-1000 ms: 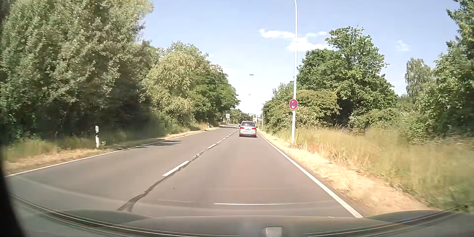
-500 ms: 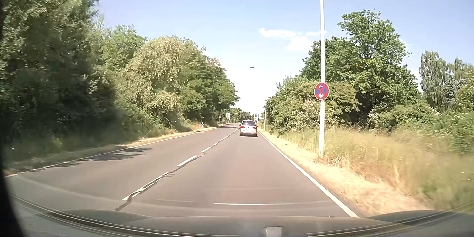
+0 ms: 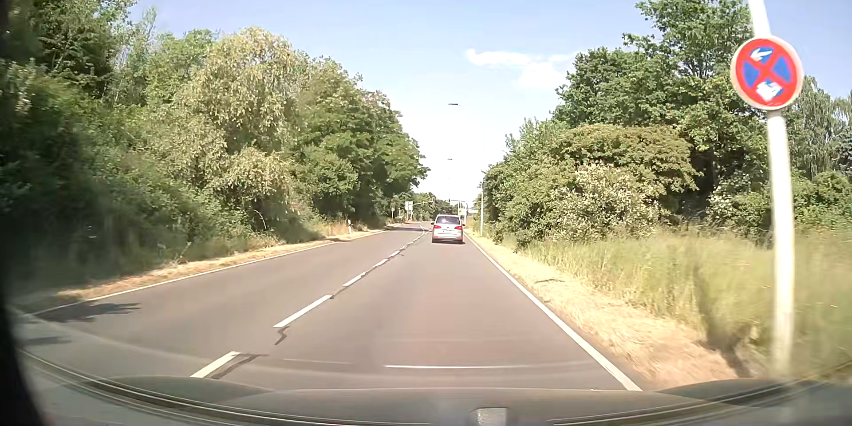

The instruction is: Follow the waypoints while adhering to traffic rules and regulations

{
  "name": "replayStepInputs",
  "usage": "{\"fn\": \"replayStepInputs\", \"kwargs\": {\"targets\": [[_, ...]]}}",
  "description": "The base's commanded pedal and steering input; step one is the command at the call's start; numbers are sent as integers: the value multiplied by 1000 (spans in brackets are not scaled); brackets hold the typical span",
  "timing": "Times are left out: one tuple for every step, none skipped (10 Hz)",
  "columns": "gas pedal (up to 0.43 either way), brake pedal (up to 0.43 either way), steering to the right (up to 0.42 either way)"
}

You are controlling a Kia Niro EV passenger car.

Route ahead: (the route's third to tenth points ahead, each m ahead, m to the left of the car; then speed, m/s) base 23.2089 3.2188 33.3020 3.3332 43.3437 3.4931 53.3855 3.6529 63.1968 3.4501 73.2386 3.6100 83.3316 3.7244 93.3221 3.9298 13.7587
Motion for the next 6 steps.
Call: {"fn": "replayStepInputs", "kwargs": {"targets": [[0, 49, 0], [0, 49, -1], [0, 55, -2], [0, 55, -2], [0, 55, -2], [0, 61, -2]]}}
